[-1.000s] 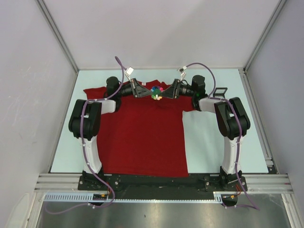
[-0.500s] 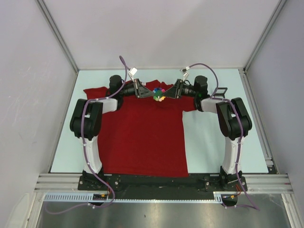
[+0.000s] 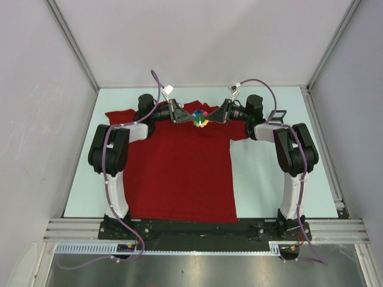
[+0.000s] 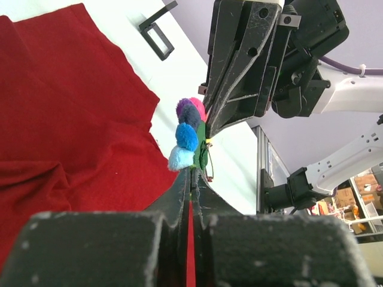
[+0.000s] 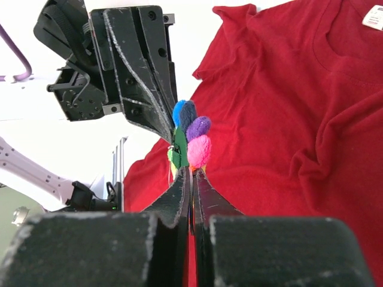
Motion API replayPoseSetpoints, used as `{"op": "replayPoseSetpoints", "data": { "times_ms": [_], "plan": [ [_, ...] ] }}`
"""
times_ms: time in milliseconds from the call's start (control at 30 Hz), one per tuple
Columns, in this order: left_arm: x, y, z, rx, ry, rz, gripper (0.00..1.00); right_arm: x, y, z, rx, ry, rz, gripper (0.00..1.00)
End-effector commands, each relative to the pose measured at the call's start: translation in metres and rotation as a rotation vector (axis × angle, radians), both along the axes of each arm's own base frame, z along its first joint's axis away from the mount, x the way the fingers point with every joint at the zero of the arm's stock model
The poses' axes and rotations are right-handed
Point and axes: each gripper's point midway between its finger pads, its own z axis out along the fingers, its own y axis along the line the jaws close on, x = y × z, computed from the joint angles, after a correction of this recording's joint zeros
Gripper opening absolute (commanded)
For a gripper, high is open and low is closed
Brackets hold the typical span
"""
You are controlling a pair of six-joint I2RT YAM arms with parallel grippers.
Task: Remove the brooch from the garment
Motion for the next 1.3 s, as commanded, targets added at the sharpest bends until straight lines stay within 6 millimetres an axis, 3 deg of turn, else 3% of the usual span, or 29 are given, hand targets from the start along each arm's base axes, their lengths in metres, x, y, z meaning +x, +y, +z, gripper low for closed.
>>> {"op": "replayPoseSetpoints", "data": {
  "times_ms": [0,133,167,233,267,333,367,433,467,500,533,567,633,767,900,933,1000,1267],
  "plan": [
    [0.004,-0.006,0.023,-0.012,-0.088,-0.01,0.06,-0.005,0.006,0.032,-0.007,-0.129,-0.007,0.0],
    [0.007,-0.002,0.023,-0.009,-0.083,0.008,0.38,0.002,0.002,0.03,-0.1,-0.157,-0.095,0.0],
    [0.006,0.0,0.022,-0.008,-0.077,0.015,0.42,0.005,-0.001,0.022,-0.143,-0.129,-0.135,0.0],
    [0.009,0.005,0.024,-0.007,-0.089,0.04,0.48,0.007,-0.007,0.028,-0.192,-0.167,-0.175,0.0],
    [0.009,0.009,0.027,-0.003,-0.097,0.057,0.49,0.009,-0.013,0.02,-0.238,-0.132,-0.222,0.0],
    [0.012,0.018,0.023,0.03,-0.118,0.087,0.52,0.012,-0.024,0.028,-0.307,-0.172,-0.289,0.0],
    [0.014,0.022,0.021,0.065,-0.092,0.125,0.52,0.014,-0.037,0.018,-0.388,-0.13,-0.367,0.0],
    [0.021,0.03,0.016,0.151,-0.151,0.171,0.54,0.012,-0.056,0.025,-0.495,-0.162,-0.456,0.0],
    [0.025,0.035,0.011,0.203,-0.123,0.214,0.54,0.013,-0.08,0.01,-0.625,-0.118,-0.566,0.0],
    [0.026,0.037,0.009,0.229,-0.13,0.227,0.54,0.006,-0.088,0.006,-0.701,-0.108,-0.605,0.0],
    [0.028,0.039,0.009,0.25,-0.152,0.234,0.54,0.002,-0.101,0.017,-0.755,-0.139,-0.657,0.0],
    [0.027,0.04,0.008,0.256,-0.152,0.24,0.54,-0.002,-0.127,0.012,-0.867,-0.116,-0.755,0.0],
    [0.026,0.04,0.012,0.251,-0.17,0.239,0.55,-0.01,-0.15,0.028,-0.928,-0.126,-0.852,0.0],
    [0.022,0.039,0.019,0.253,-0.207,0.239,0.56,-0.029,-0.206,0.04,-1.134,-0.119,-1.048,0.0],
    [0.024,0.042,0.019,0.274,-0.23,0.254,0.59,-0.034,-0.23,0.04,-1.259,-0.11,-1.131,0.0],
    [0.024,0.042,0.018,0.274,-0.228,0.252,0.76,-0.035,-0.235,0.041,-1.288,-0.109,-1.151,0.0],
    [0.024,0.041,0.02,0.268,-0.235,0.244,0.95,-0.03,-0.239,0.034,-1.348,-0.107,-1.146,0.0],
    [0.025,0.04,0.023,0.263,-0.26,0.236,1.0,-0.018,-0.269,0.011,-1.49,-0.062,-1.183,0.0]
  ]
}}
